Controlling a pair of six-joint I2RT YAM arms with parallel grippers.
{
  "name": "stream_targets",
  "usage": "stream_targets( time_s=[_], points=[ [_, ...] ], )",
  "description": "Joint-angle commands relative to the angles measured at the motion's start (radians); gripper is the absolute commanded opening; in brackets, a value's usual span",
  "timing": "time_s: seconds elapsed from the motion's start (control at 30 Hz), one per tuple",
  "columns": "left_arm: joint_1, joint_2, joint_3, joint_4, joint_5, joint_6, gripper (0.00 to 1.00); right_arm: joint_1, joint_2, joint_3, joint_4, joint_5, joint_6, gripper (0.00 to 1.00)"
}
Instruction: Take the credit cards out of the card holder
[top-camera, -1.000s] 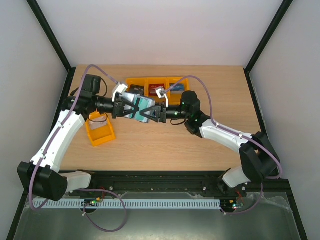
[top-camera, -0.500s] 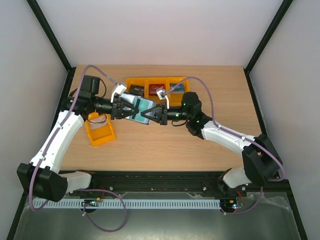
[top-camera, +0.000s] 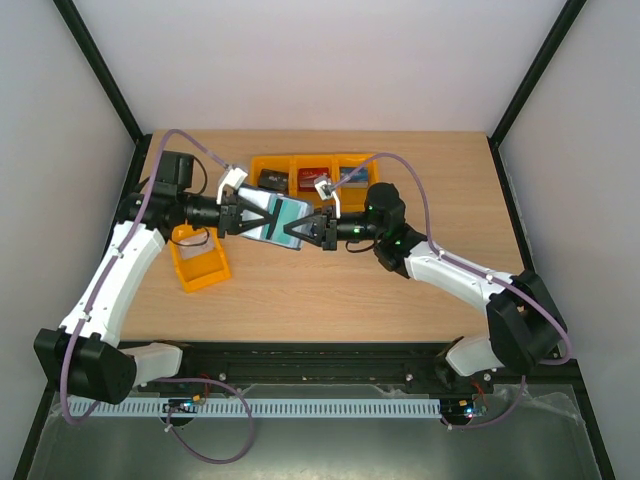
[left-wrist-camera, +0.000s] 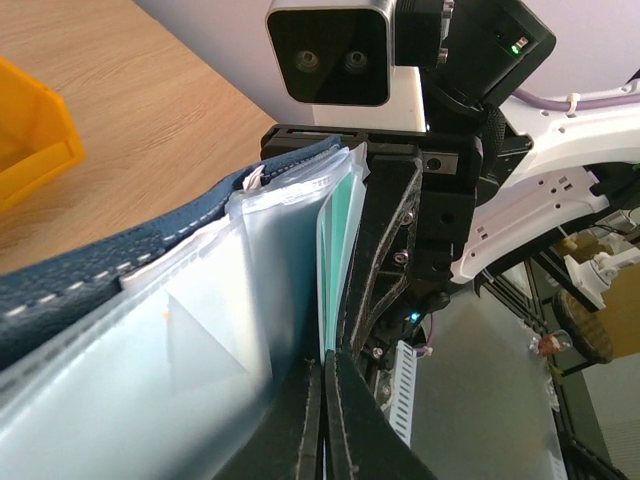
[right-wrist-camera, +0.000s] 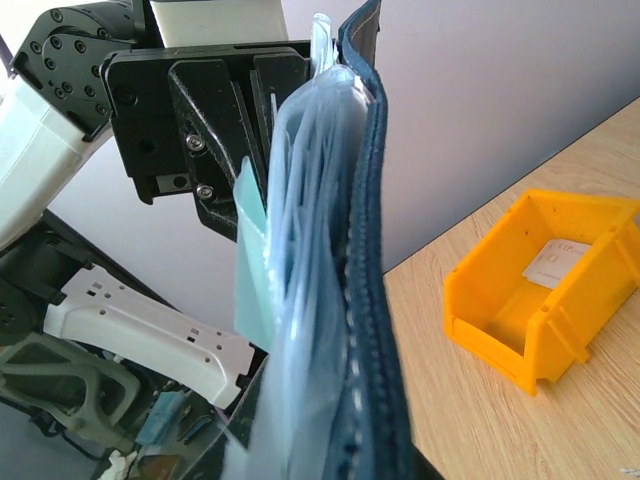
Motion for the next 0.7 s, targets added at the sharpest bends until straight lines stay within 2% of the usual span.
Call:
stream_targets(
  time_s=[0.0,0.07,0.17,0.23,0.3,0.37,0.43,0.53,0.57,0.67],
  points=[
    [-0.012,-0.018,-0.009,0.002,-0.012,0.013,0.07,-0.004,-0.028,0.008,0.007,-0.023,-0.028,0.02],
    [-0.032,-0.011,-0.017,0.019,-0.050,-0.003,0.12,-0.004,-0.022,0.013,0.010,-0.034,-0.023,0.02],
    [-0.043,-0.003,-0.016,0.027,-0.054,-0.010,0.14,-0.004,-0.018,0.019,0.011,-0.040,-0.020,0.02],
    [-0.043,-0.002,-0.007,0.024,-0.054,-0.007,0.04,-0.004,-0.021,0.019,0.008,-0.039,-0.022,0.02],
    [-0.044,-0.002,0.001,0.010,-0.062,0.012,0.02,-0.005,-0.024,0.016,0.001,-0.034,-0.028,0.02],
    [-0.044,-0.006,0.003,-0.005,-0.063,0.023,0.02,-0.004,-0.023,0.016,-0.009,-0.025,-0.033,0.05],
    [-0.041,-0.012,0.006,-0.011,-0.081,0.030,0.02,-0.005,-0.021,0.013,-0.028,-0.016,-0.042,0.12],
    [-0.017,-0.017,0.023,-0.012,-0.177,0.035,0.02,-0.016,-0.020,-0.002,-0.083,0.008,-0.076,0.19],
    [-0.008,-0.017,0.024,-0.013,-0.213,0.044,0.02,-0.023,-0.019,-0.013,-0.098,0.017,-0.082,0.18],
    [-0.001,-0.014,0.018,-0.032,-0.288,0.085,0.02,-0.048,-0.008,-0.056,-0.110,0.020,-0.072,0.03]
  ],
)
